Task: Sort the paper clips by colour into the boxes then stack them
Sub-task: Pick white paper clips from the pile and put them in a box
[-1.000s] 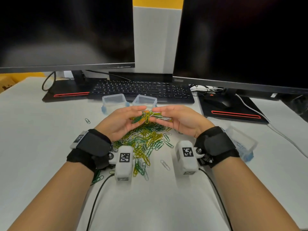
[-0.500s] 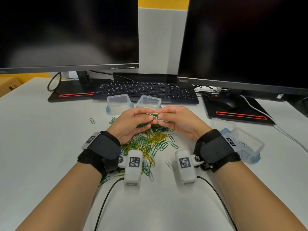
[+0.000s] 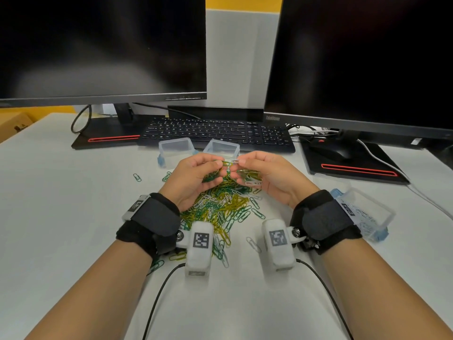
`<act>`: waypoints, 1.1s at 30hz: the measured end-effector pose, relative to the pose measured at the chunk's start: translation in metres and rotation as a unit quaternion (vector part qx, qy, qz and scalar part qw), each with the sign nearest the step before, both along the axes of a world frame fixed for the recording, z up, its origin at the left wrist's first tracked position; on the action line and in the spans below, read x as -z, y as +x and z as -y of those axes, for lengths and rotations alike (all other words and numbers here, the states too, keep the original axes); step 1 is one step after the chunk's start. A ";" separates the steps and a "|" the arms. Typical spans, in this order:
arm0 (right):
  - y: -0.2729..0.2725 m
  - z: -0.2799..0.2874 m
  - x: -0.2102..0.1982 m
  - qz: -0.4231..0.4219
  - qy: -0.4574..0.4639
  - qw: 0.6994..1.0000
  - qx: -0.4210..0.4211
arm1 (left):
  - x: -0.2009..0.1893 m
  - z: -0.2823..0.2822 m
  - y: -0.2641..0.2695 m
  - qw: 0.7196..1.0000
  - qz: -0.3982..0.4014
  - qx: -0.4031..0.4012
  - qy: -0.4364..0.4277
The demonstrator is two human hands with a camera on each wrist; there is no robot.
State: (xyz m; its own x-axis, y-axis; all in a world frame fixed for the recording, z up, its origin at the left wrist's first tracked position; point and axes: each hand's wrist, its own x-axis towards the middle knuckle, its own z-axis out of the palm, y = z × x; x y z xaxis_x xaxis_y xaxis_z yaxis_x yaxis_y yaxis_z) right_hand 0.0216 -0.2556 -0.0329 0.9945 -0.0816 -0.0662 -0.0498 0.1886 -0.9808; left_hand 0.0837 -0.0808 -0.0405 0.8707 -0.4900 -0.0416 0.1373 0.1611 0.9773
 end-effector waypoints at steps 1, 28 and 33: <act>0.000 -0.001 0.000 0.002 -0.012 1.000 -0.001 | 0.000 0.000 0.000 1.000 -0.005 0.001 -0.002; -0.005 -0.020 0.002 -0.067 -0.387 0.918 -0.050 | -0.008 -0.024 0.008 0.882 0.193 0.128 0.410; -0.002 -0.001 -0.008 -0.101 0.073 0.992 -0.009 | -0.003 -0.021 0.006 0.857 0.254 0.139 0.426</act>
